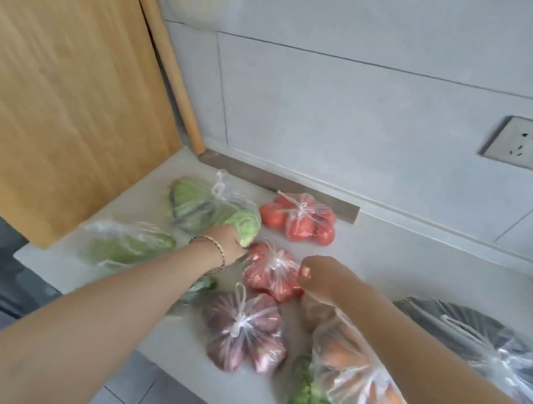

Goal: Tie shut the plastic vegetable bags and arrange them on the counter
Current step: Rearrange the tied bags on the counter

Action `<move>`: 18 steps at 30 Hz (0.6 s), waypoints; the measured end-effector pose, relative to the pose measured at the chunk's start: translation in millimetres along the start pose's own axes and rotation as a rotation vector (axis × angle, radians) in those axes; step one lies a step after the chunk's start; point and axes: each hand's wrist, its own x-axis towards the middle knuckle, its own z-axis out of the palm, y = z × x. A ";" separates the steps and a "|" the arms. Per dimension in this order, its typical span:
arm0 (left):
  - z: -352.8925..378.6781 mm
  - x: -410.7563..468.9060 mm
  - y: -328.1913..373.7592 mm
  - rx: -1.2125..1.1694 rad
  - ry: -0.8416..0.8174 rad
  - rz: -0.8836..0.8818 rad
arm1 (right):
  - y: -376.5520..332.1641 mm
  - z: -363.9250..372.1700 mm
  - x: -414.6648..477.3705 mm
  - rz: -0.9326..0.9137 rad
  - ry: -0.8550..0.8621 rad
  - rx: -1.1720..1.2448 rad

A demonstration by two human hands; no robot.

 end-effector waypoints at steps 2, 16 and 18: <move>-8.5 2.9 -40.3 0.029 -0.009 -0.008 | -33.6 6.1 14.0 0.016 -0.013 -0.016; -45.8 103.4 -124.6 0.153 0.115 0.337 | -69.2 52.9 99.6 0.338 0.053 -0.148; -43.1 121.9 -115.3 0.236 0.111 0.415 | -64.2 59.0 112.6 0.319 0.022 -0.208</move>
